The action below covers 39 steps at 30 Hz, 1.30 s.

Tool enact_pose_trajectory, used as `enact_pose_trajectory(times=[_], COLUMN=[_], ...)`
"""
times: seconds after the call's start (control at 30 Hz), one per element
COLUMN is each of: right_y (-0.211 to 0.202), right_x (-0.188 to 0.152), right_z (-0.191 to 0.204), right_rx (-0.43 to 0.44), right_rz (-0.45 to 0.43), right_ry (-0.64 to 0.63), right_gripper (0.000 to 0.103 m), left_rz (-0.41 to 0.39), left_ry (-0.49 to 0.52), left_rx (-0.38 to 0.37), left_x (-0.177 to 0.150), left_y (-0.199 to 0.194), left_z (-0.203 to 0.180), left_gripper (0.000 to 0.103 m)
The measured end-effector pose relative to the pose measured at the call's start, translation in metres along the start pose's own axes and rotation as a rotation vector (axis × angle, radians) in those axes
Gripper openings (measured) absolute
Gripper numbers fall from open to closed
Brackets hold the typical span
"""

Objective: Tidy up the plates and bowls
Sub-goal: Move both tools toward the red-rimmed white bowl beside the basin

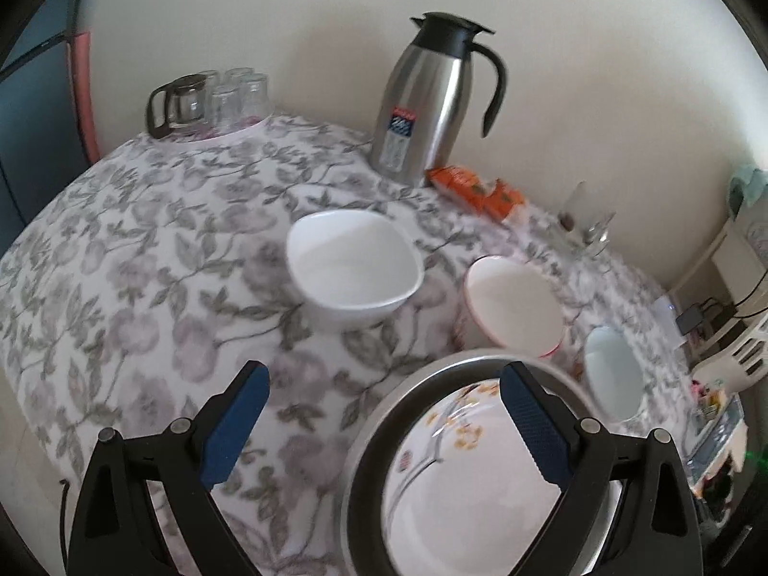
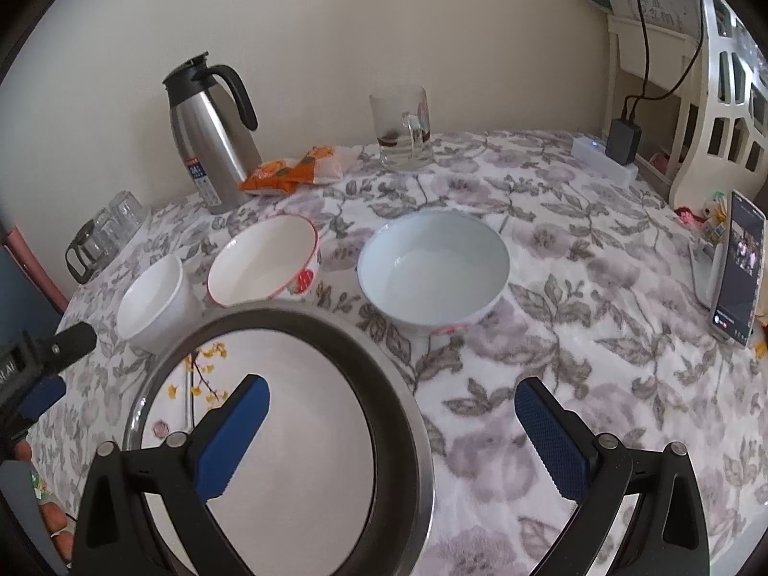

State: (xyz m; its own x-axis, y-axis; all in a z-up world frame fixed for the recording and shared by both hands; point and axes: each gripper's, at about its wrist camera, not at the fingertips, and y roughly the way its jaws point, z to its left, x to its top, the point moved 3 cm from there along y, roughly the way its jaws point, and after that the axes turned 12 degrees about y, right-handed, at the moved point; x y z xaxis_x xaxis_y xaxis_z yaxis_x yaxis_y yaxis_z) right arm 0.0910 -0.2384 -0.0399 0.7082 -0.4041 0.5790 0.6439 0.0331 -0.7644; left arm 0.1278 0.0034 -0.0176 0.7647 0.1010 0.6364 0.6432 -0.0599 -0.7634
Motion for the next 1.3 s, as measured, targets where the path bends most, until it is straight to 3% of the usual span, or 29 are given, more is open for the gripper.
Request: enact_pose_trajectory(times=[0.17, 0.4, 0.7, 1.2, 1.3], right_y=[-0.002, -0.003, 0.01, 0.034, 0.039], right_x=[0.009, 0.025, 0.049, 0.073, 0.073], right_z=[-0.001, -0.004, 0.002, 0.035, 0.038], right_rx=[0.049, 0.096, 0.089, 0.056, 0.063], right_rz=[-0.043, -0.076, -0.083, -0.068, -0.047], right_ry=[0.031, 0.086, 0.096, -0.015, -0.037], right_gripper=[0.103, 0.103, 0.103, 0.103, 0.103], left_rz=[-0.024, -0.021, -0.017, 0.057, 0.072], left_ry=[-0.001, -0.013, 0.05, 0.06, 0.059], left_rx=[-0.039, -0.038, -0.039, -0.112, -0.126], left_x=[0.013, 0.033, 0.053, 0.071, 0.073], left_y=[0.004, 0.018, 0.04, 0.073, 0.077], left_z=[-0.008, -0.01, -0.025, -0.04, -0.041], left_gripper=[0.097, 0.097, 0.097, 0.096, 0.089])
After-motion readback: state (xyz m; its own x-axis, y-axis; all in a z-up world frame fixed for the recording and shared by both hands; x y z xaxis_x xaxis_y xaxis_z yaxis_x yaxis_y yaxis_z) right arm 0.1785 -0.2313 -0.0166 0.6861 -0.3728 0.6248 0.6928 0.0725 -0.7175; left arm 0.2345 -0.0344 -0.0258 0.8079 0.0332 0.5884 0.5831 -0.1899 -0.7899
